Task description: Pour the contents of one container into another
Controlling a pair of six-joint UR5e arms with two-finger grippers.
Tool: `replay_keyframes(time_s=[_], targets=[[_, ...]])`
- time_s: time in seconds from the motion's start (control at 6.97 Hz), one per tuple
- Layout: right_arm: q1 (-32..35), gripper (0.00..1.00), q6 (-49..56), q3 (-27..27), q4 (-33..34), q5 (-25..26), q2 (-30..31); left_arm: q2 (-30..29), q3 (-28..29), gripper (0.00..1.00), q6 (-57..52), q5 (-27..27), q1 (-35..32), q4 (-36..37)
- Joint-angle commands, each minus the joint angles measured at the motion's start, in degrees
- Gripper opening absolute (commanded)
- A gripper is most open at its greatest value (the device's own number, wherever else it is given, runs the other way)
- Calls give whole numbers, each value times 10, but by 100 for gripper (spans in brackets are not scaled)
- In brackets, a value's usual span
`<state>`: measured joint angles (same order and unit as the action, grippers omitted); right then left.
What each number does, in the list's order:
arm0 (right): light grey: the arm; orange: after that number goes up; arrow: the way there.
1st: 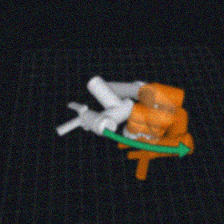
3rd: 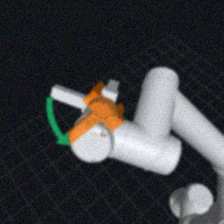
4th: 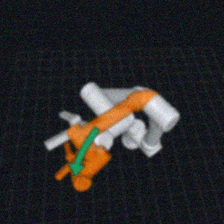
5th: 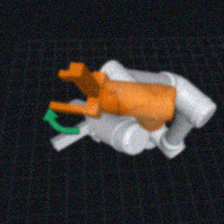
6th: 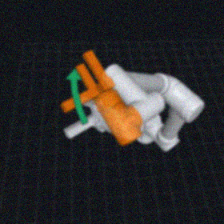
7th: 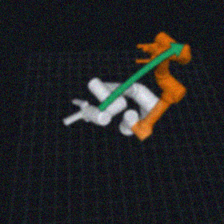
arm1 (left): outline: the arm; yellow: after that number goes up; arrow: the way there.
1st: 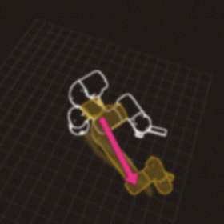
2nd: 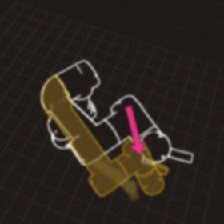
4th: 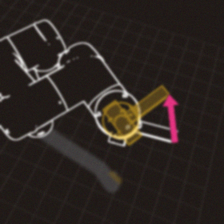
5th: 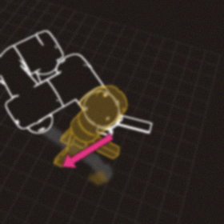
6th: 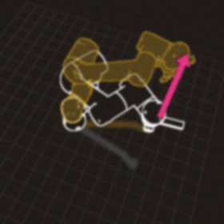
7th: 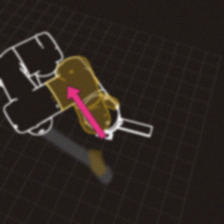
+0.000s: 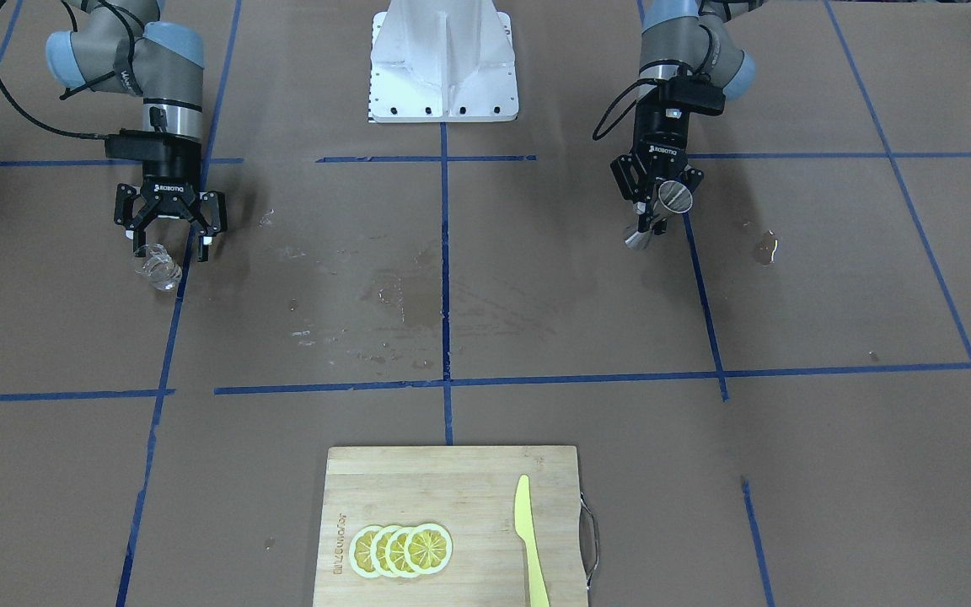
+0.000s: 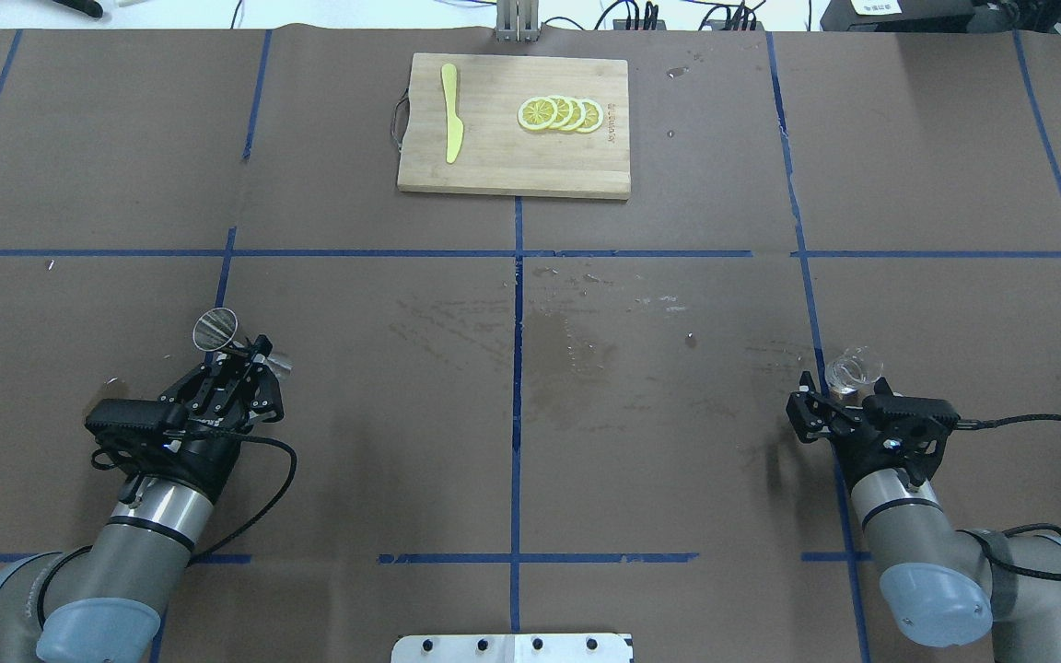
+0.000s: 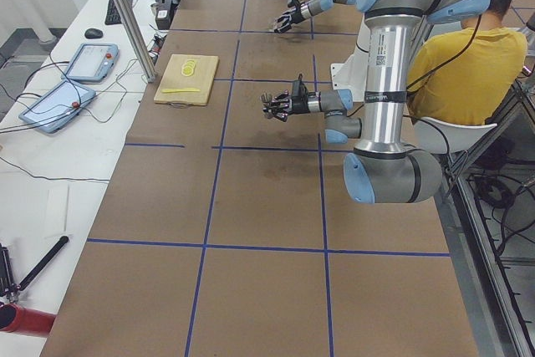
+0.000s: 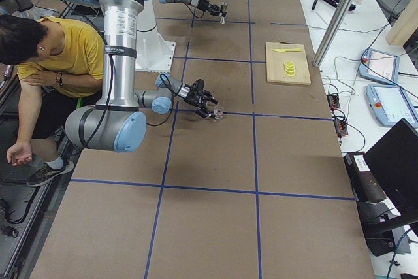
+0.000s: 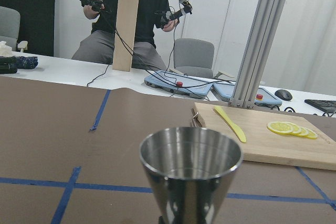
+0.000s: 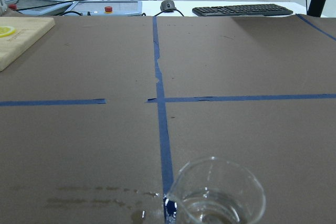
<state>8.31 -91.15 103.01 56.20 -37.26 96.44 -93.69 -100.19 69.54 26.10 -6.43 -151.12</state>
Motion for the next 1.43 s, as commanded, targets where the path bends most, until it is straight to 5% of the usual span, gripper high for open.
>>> replay_keyframes(time_s=[0.0,0.43,0.86,1.29], targets=[[12,93,1,-19,-3,-4,-9,0,-3,0,0,0,0,-1],[13,81,5,-25,-7,-3,-9,-7,-4,0,0,0,0,-1],[13,33,6,-26,-8,-2,-7,-12,-4,0,1,0,0,-1],[37,12,88,33,-8,-20,-14,-28,-3,0,-3,0,1,-13]])
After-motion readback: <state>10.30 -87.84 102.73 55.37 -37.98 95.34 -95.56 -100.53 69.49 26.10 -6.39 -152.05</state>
